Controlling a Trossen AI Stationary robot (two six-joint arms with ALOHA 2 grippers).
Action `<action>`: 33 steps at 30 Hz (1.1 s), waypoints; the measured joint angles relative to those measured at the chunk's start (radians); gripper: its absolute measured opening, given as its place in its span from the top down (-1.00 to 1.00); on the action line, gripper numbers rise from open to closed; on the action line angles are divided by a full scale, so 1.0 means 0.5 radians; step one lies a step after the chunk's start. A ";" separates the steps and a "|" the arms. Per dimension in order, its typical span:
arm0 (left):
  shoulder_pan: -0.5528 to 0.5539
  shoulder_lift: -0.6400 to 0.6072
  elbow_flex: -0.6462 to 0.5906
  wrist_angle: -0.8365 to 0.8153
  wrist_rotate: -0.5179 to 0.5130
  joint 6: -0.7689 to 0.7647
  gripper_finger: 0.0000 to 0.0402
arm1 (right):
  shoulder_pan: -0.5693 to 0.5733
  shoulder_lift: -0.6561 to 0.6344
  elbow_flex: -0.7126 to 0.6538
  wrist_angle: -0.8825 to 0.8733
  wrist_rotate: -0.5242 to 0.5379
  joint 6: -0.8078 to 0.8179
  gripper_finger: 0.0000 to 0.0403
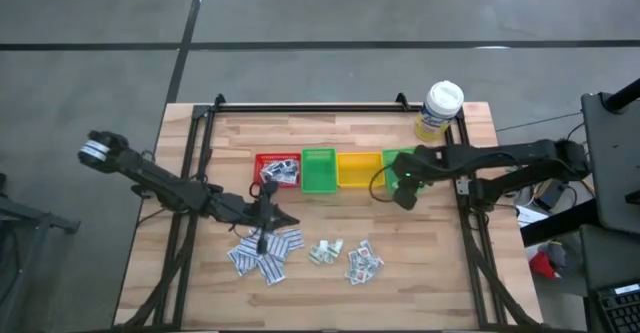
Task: Pick & Place First Aid Supplies
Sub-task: Put the green bandage into the right green basket
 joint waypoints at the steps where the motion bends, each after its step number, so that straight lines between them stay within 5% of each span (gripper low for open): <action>1: -0.015 0.026 0.020 -0.011 0.000 0.000 1.00 | 0.033 -0.056 -0.001 0.002 0.000 0.023 0.48; 10: -0.123 0.349 0.366 -0.449 0.000 -0.198 1.00 | 0.415 -0.476 -0.032 0.154 0.019 0.155 0.57; 20: -0.205 0.795 0.928 -1.243 0.072 -0.371 1.00 | 0.719 -0.616 -0.047 0.192 0.387 0.140 0.65; 33: -0.201 1.206 1.213 -1.421 0.162 -0.252 1.00 | 0.797 -0.848 -0.304 0.385 0.625 0.011 0.62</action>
